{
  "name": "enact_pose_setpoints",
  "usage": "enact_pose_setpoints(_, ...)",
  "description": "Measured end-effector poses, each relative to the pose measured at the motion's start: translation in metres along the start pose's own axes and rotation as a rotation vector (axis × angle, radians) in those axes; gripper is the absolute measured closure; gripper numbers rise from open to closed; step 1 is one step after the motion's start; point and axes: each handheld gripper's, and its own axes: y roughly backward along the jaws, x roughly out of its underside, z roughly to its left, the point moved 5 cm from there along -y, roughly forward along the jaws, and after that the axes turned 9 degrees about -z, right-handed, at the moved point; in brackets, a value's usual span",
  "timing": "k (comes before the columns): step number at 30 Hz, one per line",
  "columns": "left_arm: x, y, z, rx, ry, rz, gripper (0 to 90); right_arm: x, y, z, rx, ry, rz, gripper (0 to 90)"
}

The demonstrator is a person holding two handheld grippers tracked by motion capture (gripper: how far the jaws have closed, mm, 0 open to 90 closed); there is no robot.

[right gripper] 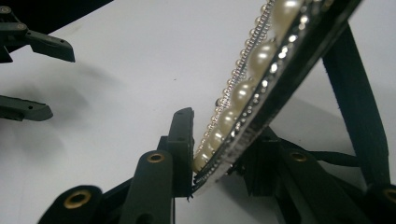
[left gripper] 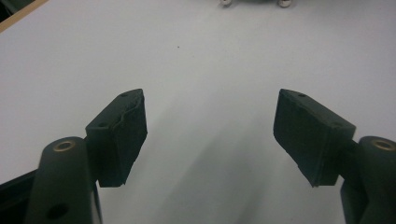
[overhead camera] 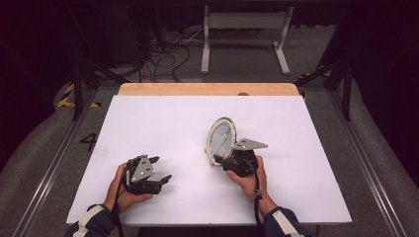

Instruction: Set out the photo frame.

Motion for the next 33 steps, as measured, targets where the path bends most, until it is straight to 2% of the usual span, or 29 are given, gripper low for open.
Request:
enact_pose_setpoints(2,0.000,0.000,0.000,0.002,-0.001,-0.001,26.2,0.000,0.002,-0.001,-0.008,-0.002,0.005,69.1)
enact_pose_setpoints(7,-0.001,0.000,0.000,0.007,-0.006,-0.001,26.2,0.000,0.004,-0.002,-0.011,0.035,0.016,70.1)
enact_pose_setpoints(11,-0.001,0.000,-0.001,0.007,-0.008,0.002,25.9,0.000,0.005,-0.002,-0.011,0.031,0.011,70.1)
enact_pose_setpoints(16,-0.001,-0.002,-0.002,0.012,-0.008,0.003,25.3,0.000,0.004,-0.001,0.004,0.051,-0.009,67.3)
enact_pose_setpoints(22,-0.001,-0.003,-0.003,0.015,-0.016,0.009,24.9,0.002,-0.001,0.002,0.029,0.036,-0.024,61.1)
enact_pose_setpoints(26,-0.001,-0.004,-0.003,0.017,-0.016,0.012,24.3,0.003,-0.005,0.004,0.035,0.020,-0.032,64.2)
enact_pose_setpoints(29,-0.001,-0.005,-0.004,0.020,-0.012,0.010,24.0,0.004,-0.006,0.002,0.048,0.003,-0.036,70.1)
enact_pose_setpoints(31,-0.001,-0.006,-0.005,0.024,-0.016,0.015,23.9,0.004,-0.005,0.001,0.040,-0.007,-0.034,70.5)
enact_pose_setpoints(33,-0.001,-0.006,-0.005,0.026,-0.012,0.013,23.8,0.004,-0.005,0.001,0.040,0.000,-0.029,71.4)
